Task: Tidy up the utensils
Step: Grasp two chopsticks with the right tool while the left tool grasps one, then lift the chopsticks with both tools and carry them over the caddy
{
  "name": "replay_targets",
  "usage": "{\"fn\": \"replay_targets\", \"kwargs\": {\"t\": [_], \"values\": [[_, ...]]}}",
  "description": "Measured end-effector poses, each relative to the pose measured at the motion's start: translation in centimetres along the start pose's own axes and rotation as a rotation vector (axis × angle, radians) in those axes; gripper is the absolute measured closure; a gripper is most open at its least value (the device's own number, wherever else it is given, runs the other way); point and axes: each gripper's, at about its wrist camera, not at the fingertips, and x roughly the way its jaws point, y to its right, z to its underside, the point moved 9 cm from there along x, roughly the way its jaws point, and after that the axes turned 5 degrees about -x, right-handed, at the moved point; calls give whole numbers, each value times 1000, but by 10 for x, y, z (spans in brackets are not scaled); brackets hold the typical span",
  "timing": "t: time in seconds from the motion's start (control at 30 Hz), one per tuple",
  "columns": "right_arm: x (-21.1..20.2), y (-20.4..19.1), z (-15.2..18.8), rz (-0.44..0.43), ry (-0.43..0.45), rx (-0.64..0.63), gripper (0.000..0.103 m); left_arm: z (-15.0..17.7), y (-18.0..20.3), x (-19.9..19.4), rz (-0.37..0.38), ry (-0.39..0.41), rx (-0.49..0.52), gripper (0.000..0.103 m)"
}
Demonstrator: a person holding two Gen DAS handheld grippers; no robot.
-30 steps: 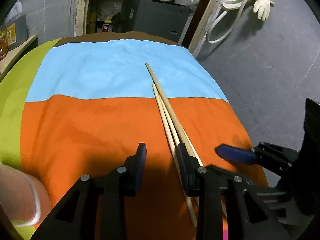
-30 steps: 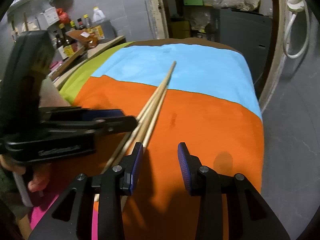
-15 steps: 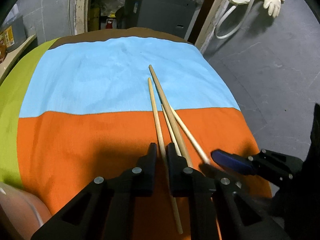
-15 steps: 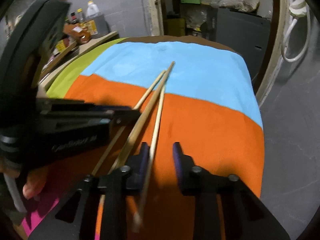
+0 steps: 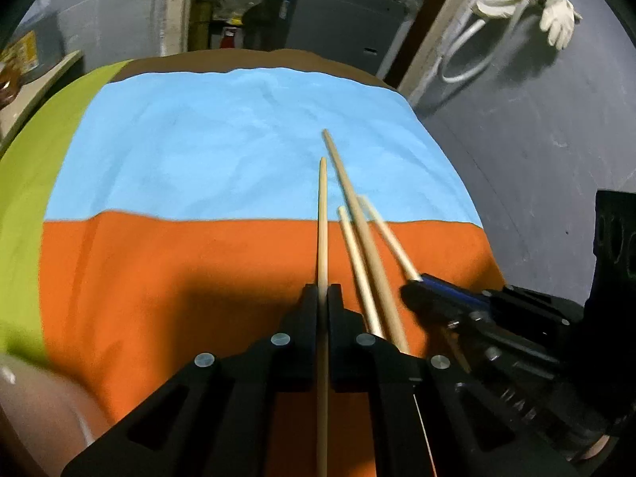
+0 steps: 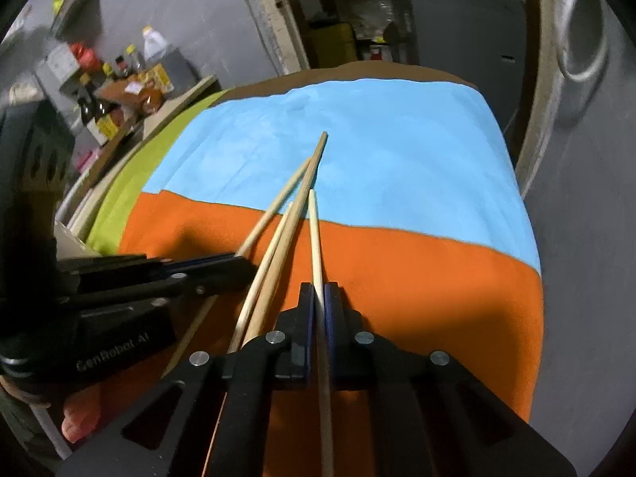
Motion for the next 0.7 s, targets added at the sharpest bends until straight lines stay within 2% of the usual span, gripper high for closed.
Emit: {"fn": "replay_targets", "kwargs": {"t": [0.2, 0.33, 0.47, 0.7], "values": [[-20, 8, 11, 22, 58, 57, 100, 23, -3, -26, -15, 58, -27, 101], [-40, 9, 16, 11, 132, 94, 100, 34, 6, -53, 17, 151, -23, 101], [-69, -4, 19, -12, 263, 106, 100, 37, 18, -87, 40, 303, 3, 101], [-124, -38, 10, 56, 509, 25, 100, 35, 39, -154, 40, 585, 86, 101]]}}
